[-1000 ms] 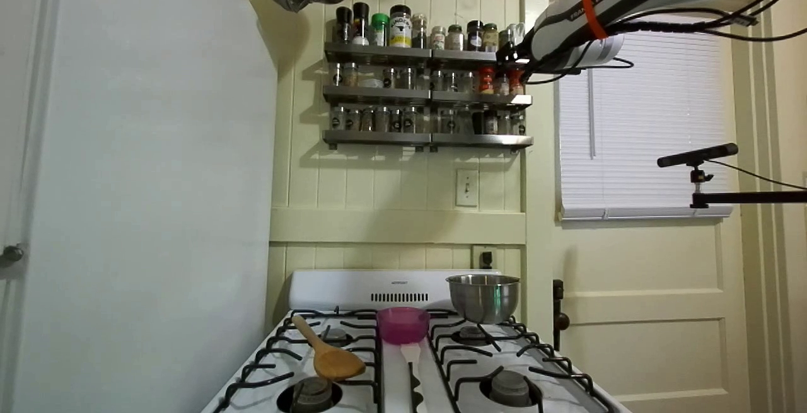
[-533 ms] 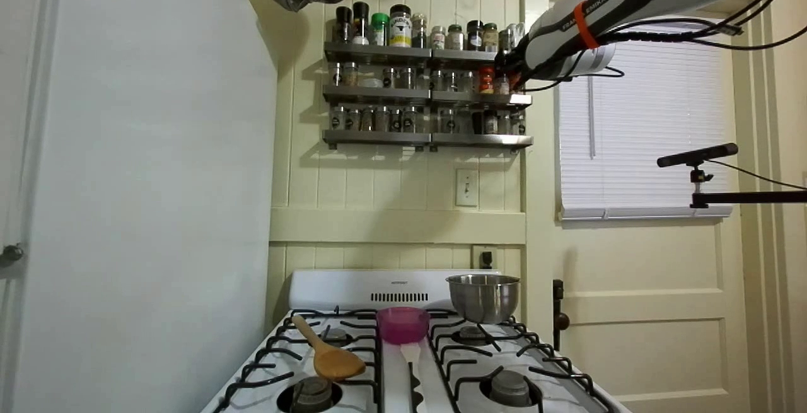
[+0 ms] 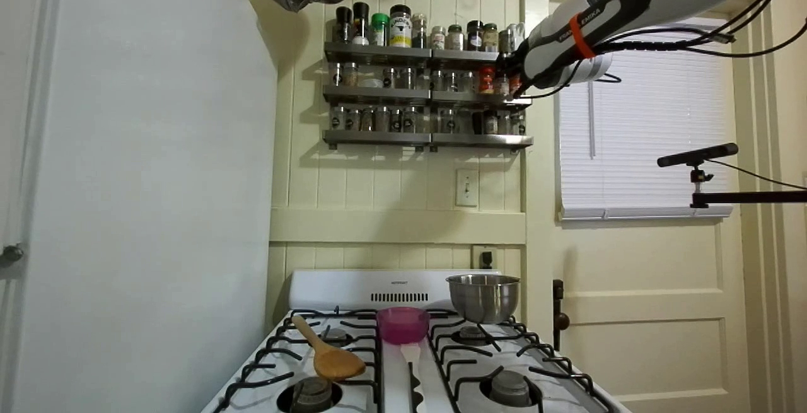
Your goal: Remove the left orange bottle from the shelf
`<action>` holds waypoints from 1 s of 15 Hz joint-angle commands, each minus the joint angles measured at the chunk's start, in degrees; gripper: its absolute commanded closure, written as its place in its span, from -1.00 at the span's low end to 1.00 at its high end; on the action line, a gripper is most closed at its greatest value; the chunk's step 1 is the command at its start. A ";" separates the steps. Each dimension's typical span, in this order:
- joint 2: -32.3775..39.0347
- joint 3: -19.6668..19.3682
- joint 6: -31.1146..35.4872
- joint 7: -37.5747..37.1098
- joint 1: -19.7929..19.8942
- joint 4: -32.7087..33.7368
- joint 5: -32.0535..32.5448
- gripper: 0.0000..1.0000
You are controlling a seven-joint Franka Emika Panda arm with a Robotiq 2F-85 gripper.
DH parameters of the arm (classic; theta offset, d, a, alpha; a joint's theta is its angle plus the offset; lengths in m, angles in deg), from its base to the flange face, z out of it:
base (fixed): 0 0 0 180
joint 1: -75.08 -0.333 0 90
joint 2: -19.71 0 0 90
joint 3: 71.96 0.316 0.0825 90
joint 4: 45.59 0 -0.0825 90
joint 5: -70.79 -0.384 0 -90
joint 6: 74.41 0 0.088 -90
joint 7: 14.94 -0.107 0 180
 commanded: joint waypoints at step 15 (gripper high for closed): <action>4.47 5.15 7.96 -0.24 5.55 1.74 -0.20 0.19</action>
